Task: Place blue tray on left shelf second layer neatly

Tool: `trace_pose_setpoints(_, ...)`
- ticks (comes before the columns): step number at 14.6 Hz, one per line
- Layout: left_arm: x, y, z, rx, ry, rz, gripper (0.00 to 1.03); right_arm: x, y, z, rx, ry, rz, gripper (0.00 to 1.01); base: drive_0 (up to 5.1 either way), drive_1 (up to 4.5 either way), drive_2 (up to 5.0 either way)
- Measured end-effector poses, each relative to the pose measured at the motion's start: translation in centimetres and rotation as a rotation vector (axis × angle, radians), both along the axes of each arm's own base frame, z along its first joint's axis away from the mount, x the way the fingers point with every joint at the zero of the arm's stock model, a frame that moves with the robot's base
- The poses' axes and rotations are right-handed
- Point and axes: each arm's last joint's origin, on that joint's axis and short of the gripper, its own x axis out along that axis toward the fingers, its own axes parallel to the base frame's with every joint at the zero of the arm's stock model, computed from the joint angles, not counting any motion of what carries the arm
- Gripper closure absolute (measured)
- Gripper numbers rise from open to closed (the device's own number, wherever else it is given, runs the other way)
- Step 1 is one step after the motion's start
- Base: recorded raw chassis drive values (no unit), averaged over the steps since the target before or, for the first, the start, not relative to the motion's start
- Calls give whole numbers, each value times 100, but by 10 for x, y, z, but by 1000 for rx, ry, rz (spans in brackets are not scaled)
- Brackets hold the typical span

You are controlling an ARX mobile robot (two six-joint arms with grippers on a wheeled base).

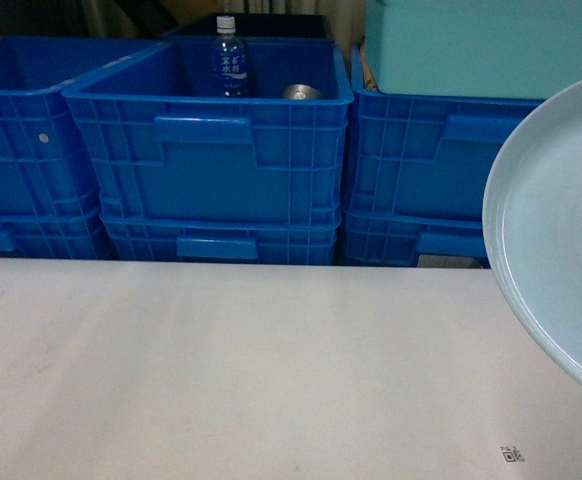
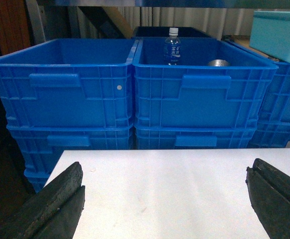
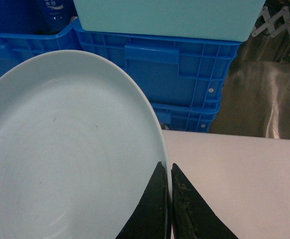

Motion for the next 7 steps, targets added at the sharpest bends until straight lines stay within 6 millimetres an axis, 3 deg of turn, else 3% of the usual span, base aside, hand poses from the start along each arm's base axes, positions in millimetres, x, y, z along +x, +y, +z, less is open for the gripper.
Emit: trace_pose_setpoints(7, 0, 0, 0, 0, 0, 2, 5, 0, 0, 0, 0, 1, 1, 99, -30, -30, -30)
